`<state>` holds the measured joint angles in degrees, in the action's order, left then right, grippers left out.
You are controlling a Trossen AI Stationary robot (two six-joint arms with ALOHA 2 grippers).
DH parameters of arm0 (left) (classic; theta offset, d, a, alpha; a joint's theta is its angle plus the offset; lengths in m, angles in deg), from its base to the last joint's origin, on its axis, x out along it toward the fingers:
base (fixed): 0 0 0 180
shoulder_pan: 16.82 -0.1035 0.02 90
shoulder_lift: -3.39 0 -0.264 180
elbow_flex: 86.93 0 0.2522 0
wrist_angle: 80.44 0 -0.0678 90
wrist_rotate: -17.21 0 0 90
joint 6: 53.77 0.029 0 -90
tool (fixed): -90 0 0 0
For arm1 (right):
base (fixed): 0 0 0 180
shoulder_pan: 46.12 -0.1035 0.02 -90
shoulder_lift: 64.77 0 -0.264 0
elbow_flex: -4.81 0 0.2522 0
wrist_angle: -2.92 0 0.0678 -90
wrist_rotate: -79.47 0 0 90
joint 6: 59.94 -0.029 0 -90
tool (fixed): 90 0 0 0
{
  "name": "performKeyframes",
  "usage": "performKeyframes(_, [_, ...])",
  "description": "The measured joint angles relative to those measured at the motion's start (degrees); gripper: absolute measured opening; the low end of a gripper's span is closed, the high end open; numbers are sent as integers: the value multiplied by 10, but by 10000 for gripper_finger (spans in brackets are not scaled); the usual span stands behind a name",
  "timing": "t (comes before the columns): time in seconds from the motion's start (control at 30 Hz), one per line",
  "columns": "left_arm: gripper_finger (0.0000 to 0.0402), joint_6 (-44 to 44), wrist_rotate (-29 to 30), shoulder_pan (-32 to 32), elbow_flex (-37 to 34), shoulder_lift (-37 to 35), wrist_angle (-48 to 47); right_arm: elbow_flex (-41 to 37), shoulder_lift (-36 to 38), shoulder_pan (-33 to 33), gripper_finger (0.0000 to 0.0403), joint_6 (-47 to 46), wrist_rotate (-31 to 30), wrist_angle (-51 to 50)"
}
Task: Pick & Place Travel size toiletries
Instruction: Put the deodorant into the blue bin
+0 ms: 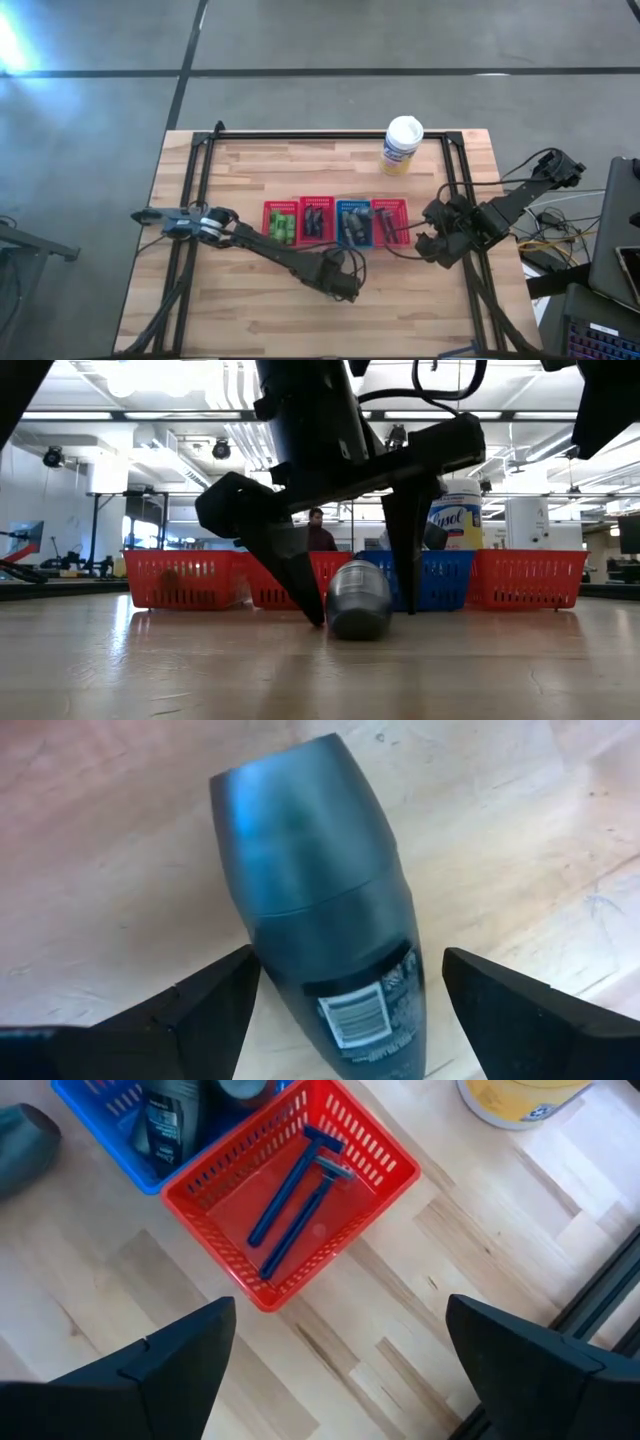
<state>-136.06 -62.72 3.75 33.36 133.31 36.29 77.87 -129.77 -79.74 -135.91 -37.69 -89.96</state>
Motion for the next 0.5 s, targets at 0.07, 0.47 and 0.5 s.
performKeyframes(0.07, [320, 0, 3, 1, -1, 2, 1, -4, 0, 0, 357, 1, 0, 0])
performKeyframes(0.47, [215, 112, 6, 2, -15, 2, -3, -7, 0, 0, 324, 1, 9, 15])
performKeyframes(0.5, [203, 130, 5, 2, -15, 2, -3, -7, 1, 0, 321, 4, 14, 21])
